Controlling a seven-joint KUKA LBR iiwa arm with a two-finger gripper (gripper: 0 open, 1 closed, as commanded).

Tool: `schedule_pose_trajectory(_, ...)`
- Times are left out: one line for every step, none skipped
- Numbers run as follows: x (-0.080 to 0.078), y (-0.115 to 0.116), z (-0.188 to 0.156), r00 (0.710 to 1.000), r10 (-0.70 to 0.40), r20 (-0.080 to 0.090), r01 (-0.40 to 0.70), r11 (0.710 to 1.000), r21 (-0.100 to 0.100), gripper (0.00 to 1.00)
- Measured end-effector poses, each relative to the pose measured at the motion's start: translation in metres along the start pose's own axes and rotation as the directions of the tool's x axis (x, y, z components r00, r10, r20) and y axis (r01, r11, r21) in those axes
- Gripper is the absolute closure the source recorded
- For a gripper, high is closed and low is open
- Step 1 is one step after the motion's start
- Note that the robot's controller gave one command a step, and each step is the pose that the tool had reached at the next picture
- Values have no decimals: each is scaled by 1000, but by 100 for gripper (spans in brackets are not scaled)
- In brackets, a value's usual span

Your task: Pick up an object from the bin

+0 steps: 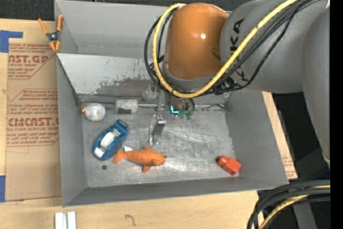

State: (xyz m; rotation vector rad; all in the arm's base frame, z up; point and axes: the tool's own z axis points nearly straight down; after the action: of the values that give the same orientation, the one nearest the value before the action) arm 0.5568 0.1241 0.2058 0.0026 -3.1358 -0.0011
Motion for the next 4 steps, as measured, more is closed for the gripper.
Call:
schedule_pose_trajectory(-2,-1,-4,1000,1,7,-1,1000,-1,0)
schedule_pose_trajectory(37,12,69,997,-70,10,70,998,0,0)
schedule_pose_trajectory(49,10,97,999,-35,2,35,999,0,0)
schedule_pose_trajectory(64,22,92,965,-263,5,263,965,2,0)
